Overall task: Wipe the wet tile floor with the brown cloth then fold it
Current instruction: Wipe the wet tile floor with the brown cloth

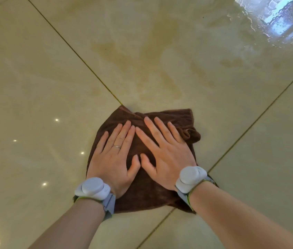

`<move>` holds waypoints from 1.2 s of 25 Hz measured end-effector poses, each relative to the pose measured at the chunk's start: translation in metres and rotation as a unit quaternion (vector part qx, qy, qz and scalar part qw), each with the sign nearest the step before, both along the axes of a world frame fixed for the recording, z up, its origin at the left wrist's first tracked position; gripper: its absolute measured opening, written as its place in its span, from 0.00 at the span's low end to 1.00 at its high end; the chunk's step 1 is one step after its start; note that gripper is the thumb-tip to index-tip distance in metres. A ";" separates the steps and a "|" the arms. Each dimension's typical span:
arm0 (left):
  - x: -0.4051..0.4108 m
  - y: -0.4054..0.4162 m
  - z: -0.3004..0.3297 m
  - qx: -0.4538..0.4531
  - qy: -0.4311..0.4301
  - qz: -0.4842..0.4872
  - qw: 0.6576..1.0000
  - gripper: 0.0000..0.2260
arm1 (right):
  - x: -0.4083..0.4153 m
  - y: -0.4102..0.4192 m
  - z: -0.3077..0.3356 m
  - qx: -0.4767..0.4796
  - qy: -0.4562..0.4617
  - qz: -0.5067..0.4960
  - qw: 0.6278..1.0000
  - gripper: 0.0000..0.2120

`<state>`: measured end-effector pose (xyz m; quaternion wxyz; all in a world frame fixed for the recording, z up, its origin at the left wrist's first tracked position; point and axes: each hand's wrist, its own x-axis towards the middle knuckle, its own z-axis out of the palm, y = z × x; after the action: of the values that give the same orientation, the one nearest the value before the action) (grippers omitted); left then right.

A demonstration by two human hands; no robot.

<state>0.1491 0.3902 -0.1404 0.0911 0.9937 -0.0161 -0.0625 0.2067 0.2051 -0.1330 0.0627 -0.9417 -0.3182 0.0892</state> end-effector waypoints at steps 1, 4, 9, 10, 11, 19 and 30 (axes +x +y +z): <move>0.016 0.006 0.000 -0.002 -0.006 0.003 1.000 0.32 | 0.014 0.007 0.000 -0.001 -0.006 -0.004 1.000 0.32; 0.055 0.023 -0.002 -0.007 -0.021 0.009 1.000 0.31 | 0.050 0.028 -0.001 -0.004 -0.017 -0.016 1.000 0.32; 0.106 0.052 -0.004 -0.016 -0.033 -0.012 0.999 0.31 | 0.094 0.054 -0.001 -0.024 -0.029 -0.037 0.999 0.32; 0.115 0.057 -0.004 -0.020 -0.031 -0.015 0.999 0.31 | 0.102 0.060 -0.001 -0.025 -0.029 -0.042 0.998 0.32; 0.122 0.060 -0.005 -0.022 -0.029 -0.019 0.999 0.31 | 0.108 0.063 0.000 -0.027 -0.029 -0.047 0.998 0.32; 0.148 0.065 -0.004 -0.025 -0.031 -0.040 0.998 0.31 | 0.123 0.072 0.001 -0.025 -0.023 -0.081 0.996 0.31; 0.212 0.078 -0.011 -0.019 -0.081 0.008 0.997 0.29 | 0.198 0.091 -0.007 0.008 -0.047 -0.056 0.997 0.31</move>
<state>0.3610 0.4678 -0.1515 0.1092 0.9937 -0.0170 0.0187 0.4043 0.2957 -0.1403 0.0599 -0.9606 -0.2685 0.0388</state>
